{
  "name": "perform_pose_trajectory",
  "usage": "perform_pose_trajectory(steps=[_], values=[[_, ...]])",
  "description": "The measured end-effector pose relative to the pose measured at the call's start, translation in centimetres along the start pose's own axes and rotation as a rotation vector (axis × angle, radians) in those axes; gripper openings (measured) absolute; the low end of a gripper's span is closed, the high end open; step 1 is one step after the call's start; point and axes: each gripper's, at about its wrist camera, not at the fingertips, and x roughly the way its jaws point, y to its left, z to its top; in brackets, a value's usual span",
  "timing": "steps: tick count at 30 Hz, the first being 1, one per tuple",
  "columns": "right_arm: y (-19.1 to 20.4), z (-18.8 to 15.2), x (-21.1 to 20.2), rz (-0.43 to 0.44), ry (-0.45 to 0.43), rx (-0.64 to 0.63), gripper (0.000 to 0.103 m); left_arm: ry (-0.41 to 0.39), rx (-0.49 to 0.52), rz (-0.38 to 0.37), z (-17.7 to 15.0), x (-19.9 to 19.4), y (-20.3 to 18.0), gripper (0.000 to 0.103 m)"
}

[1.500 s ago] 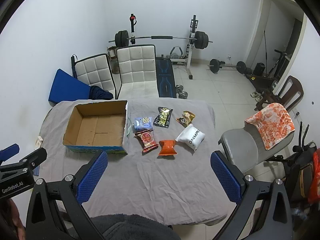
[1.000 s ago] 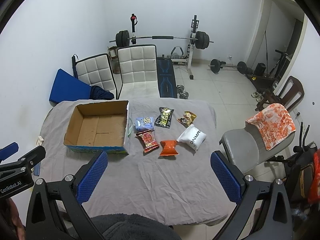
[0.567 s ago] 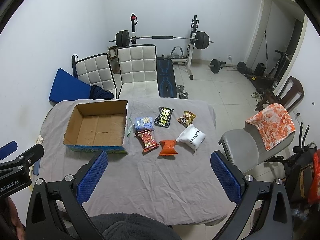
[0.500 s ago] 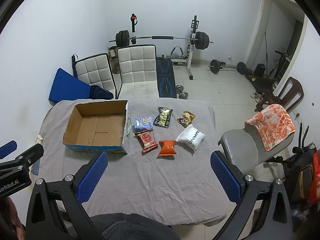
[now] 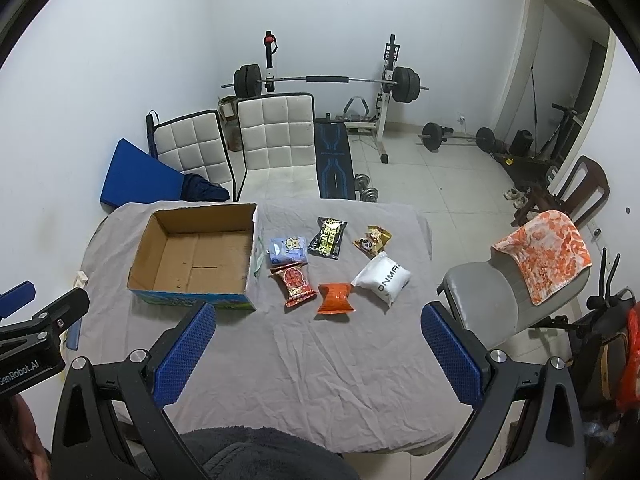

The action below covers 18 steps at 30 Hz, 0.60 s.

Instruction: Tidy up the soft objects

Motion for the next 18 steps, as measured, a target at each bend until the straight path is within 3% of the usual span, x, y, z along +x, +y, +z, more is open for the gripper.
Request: perform_pose_trajectory(steps=[18], values=[[0.2, 0.1, -0.4, -0.006, -0.008, -0.001, 0.103, -0.013, -0.004, -0.017, -0.6, -0.6, -1.1, 0.103]])
